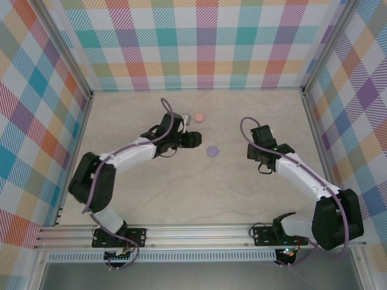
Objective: Insert the wireless bluetooth earbuds into the charging case
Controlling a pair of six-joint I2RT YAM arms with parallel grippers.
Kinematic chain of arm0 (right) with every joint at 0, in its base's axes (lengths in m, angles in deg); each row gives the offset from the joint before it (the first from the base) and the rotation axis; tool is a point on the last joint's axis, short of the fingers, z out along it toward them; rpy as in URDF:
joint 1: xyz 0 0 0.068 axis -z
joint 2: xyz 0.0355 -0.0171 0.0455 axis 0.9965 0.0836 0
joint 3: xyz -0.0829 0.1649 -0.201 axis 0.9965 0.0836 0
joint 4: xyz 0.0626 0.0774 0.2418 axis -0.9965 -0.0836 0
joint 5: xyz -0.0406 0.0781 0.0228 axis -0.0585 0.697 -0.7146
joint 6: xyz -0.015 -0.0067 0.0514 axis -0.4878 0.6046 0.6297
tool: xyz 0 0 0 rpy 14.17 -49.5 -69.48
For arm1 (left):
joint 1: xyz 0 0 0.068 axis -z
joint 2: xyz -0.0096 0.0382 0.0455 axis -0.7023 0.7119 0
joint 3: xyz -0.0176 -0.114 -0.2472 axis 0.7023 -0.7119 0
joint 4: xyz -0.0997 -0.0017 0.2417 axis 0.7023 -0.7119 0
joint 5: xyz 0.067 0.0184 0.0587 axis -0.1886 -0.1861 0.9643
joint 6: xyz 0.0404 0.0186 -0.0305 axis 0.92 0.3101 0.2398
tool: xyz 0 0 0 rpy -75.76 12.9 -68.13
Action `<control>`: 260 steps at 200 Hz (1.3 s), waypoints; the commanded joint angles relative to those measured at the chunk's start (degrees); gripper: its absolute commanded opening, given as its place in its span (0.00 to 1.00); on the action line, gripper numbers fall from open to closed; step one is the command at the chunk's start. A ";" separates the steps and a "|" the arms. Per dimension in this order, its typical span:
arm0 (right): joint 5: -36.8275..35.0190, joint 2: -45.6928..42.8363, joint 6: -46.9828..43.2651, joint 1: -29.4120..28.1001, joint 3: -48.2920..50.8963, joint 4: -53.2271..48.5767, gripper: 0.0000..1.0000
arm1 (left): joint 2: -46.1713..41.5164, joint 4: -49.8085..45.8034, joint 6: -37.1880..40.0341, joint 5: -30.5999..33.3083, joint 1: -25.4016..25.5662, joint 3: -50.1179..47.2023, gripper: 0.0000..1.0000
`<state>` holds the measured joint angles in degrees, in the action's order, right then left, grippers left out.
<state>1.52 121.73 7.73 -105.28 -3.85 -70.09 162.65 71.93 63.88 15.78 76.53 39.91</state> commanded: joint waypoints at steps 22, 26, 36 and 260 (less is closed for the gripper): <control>-5.00 0.04 -3.90 4.39 4.65 9.83 0.58 | -13.06 -9.87 7.00 19.80 -3.92 -5.60 0.73; -4.95 0.10 -4.39 4.65 5.20 11.01 0.59 | -14.02 -9.83 7.63 21.17 -4.29 -6.20 0.74; -4.61 0.09 -5.79 5.32 6.48 14.35 0.60 | -16.23 -9.83 9.06 24.66 -5.18 -8.04 0.77; 22.13 9.43 -17.91 19.07 23.78 69.47 0.75 | -9.77 58.59 24.63 4.89 -28.32 -45.80 0.94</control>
<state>21.28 129.68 -8.58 -86.94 18.14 -9.61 150.12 121.07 87.53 26.01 49.47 -5.38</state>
